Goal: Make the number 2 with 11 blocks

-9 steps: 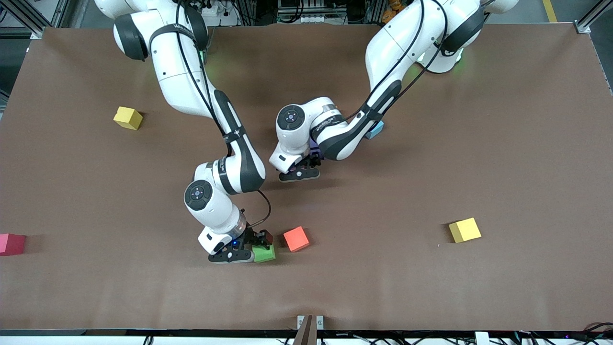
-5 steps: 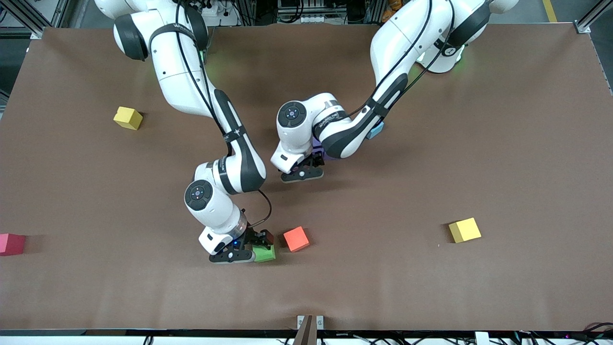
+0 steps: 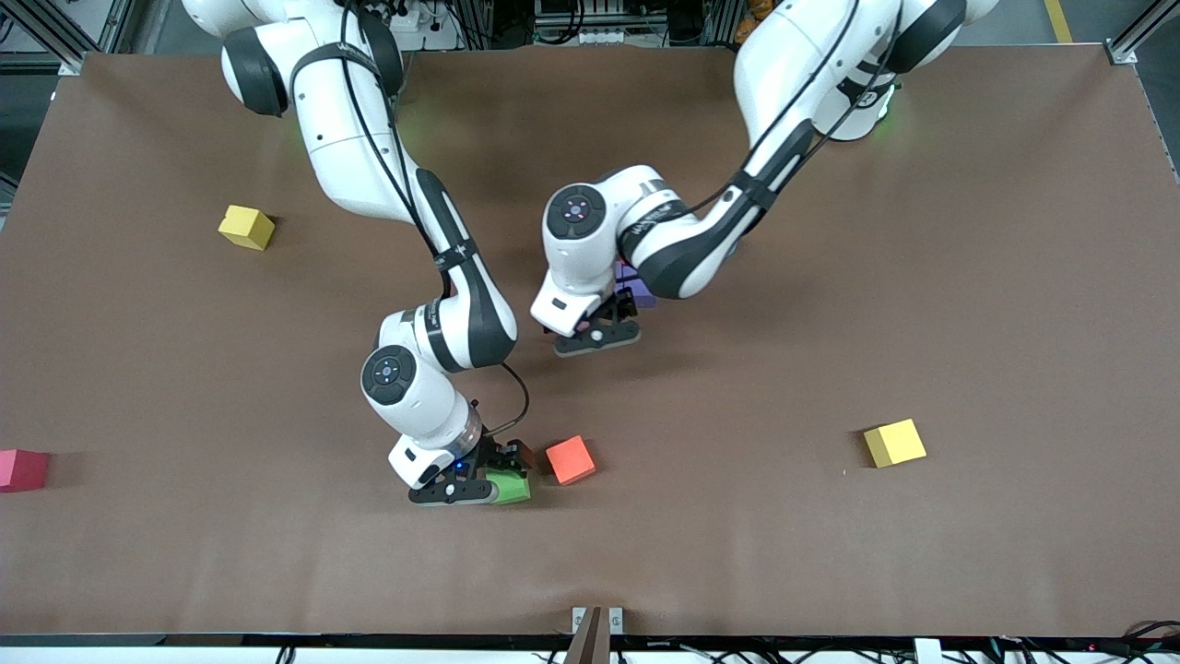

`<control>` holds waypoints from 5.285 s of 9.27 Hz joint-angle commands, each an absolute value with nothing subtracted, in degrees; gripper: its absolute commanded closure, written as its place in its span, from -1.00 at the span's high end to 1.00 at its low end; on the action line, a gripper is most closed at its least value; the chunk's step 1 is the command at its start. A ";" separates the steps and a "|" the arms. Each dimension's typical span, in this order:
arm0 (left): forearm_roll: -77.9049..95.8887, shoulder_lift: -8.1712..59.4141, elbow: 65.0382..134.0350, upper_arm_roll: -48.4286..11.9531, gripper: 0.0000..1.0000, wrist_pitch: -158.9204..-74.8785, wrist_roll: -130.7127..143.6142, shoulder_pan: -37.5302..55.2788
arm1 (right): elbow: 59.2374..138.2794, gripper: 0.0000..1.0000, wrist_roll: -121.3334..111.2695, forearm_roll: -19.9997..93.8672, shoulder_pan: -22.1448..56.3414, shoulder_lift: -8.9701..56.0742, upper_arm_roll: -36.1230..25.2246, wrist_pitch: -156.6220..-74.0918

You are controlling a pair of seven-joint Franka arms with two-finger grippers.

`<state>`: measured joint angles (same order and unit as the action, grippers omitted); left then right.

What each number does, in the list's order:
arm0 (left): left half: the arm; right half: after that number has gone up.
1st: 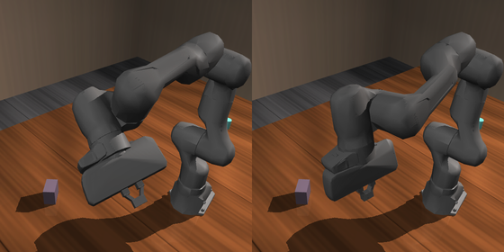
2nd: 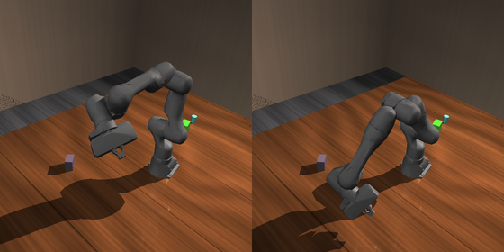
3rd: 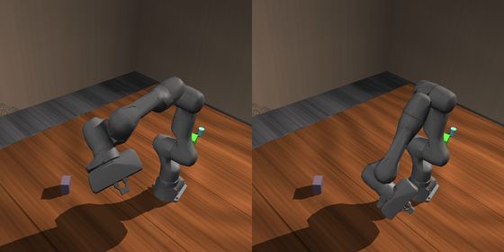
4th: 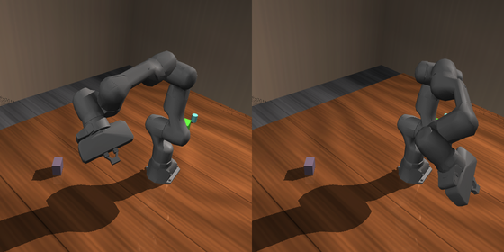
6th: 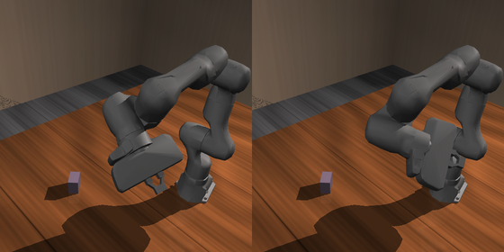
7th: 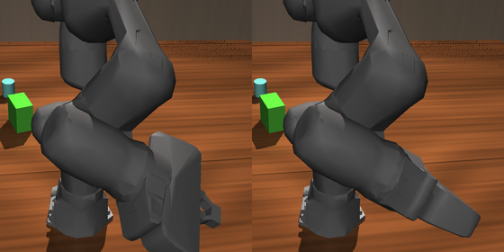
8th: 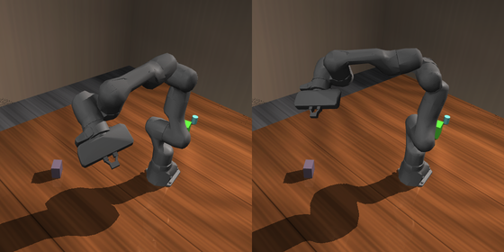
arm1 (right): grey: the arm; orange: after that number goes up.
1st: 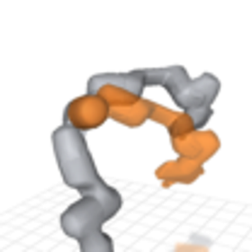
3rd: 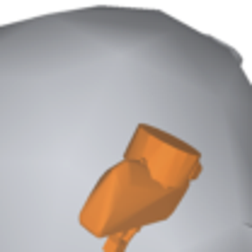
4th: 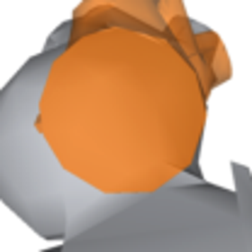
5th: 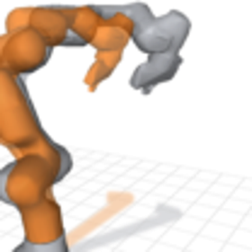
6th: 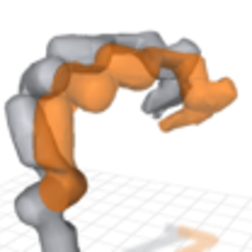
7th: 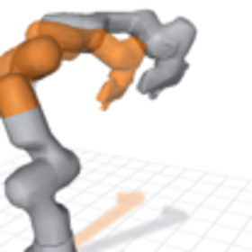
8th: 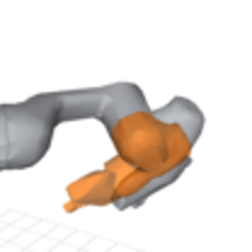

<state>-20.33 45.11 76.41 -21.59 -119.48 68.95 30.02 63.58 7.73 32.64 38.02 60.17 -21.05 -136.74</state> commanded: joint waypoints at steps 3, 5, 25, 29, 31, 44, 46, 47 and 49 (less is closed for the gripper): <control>-18.72 43.24 77.61 -21.97 1.00 -115.25 72.06 17.87 | 61.08 0.81 9.49 29.02 39.20 62.75 -21.80 -139.30; -19.25 41.50 80.13 -21.88 1.00 -112.77 73.91 10.50 | 61.08 0.13 8.79 28.92 38.94 62.84 -21.80 -139.31; -19.51 40.25 98.71 -22.15 1.00 -144.49 42.80 -18.55 | 64.06 -1.00 7.91 27.95 47.19 50.36 -19.60 -109.51; -19.60 42.97 95.98 -22.06 1.00 -144.49 42.10 -18.37 | 69.17 -1.00 7.73 27.42 49.39 50.36 -19.60 -118.03; -19.69 43.77 95.63 -21.97 1.00 -144.49 39.56 -18.02 | 70.65 -1.00 7.56 27.25 50.53 49.58 -19.86 -122.14; -18.72 43.42 95.89 -21.88 -1.00 -143.79 42.80 -17.58 | 104.49 -1.00 5.18 31.03 56.34 34.45 -16.97 -157.30; -18.72 43.42 95.98 -21.88 -1.00 -143.79 43.06 -17.58 | 104.68 -1.00 5.19 31.11 56.34 34.98 -16.88 -157.76; -18.72 43.42 95.98 -21.88 -1.00 -143.79 43.07 -17.58 | 104.68 -1.00 5.19 31.20 56.34 35.07 -16.88 -157.68; -18.72 43.42 96.06 -21.97 -1.00 -143.79 43.07 -17.58 | 104.68 -1.00 5.36 33.21 56.25 35.59 -15.39 -157.76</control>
<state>-20.14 43.66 96.21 -22.11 -144.15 42.77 -18.00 103.35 5.55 31.09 56.00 36.19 -16.69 -156.86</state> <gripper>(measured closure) 0.392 0.458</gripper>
